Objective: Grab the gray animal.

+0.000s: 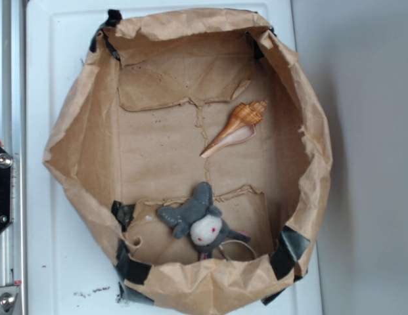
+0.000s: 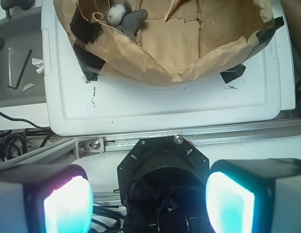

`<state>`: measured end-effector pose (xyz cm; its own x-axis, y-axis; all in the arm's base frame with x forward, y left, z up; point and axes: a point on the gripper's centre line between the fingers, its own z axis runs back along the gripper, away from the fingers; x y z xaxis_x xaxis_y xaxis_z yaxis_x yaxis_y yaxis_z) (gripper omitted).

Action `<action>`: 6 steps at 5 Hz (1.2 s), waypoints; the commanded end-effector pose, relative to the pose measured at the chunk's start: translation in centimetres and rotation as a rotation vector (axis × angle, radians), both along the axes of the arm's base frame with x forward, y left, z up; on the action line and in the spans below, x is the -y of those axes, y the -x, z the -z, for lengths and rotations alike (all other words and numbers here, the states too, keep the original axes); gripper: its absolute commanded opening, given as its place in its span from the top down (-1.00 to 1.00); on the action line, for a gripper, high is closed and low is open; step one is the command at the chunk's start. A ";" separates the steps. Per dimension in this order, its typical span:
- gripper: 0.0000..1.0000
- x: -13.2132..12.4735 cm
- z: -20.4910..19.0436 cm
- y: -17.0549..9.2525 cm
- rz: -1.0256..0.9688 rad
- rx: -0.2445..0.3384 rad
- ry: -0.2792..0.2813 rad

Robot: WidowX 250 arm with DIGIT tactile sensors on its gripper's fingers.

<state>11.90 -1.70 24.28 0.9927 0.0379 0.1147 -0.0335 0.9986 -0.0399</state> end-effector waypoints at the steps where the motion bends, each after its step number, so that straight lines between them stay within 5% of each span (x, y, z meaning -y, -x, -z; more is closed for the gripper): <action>1: -1.00 0.0 0.0 0.0 0.000 0.000 0.000; 2: -1.00 -2.3 -2.2 -5.0 -0.104 0.026 0.074; 4: -1.00 -3.7 -0.7 -13.1 0.114 0.159 0.120; 6: -1.00 -0.7 6.4 -15.2 0.320 0.193 0.013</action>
<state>26.60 -0.02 16.30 0.9322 -0.2547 0.2572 0.2774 0.9591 -0.0556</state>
